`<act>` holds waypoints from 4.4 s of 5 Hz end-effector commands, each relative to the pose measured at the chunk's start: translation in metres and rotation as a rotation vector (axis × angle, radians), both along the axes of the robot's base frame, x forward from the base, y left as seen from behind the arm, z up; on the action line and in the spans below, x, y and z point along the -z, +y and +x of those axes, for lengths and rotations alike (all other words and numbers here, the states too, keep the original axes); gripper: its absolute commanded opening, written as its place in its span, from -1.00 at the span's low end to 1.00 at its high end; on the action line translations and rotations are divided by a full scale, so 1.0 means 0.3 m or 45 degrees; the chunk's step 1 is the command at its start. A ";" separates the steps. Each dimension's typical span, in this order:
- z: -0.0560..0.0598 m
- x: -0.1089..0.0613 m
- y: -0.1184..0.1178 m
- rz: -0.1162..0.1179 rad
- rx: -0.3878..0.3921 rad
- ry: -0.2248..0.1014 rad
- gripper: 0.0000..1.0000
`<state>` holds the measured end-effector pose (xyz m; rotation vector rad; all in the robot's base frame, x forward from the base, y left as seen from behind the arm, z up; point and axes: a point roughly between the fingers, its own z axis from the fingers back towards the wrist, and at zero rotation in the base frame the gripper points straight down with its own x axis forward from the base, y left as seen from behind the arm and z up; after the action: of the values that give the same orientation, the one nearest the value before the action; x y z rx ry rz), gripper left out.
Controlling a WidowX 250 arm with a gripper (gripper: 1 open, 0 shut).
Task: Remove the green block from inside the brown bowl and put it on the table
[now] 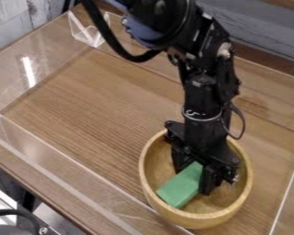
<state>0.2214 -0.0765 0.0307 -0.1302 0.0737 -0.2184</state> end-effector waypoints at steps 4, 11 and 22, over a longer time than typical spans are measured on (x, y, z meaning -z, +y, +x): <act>0.029 -0.197 0.015 -0.042 -0.061 -0.081 -1.00; 0.212 -0.383 0.190 -0.011 -0.351 -0.271 -1.00; 0.166 -0.182 0.618 0.003 -0.186 -0.358 -1.00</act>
<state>0.2656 0.1065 0.0750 -0.1252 -0.1797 -0.0801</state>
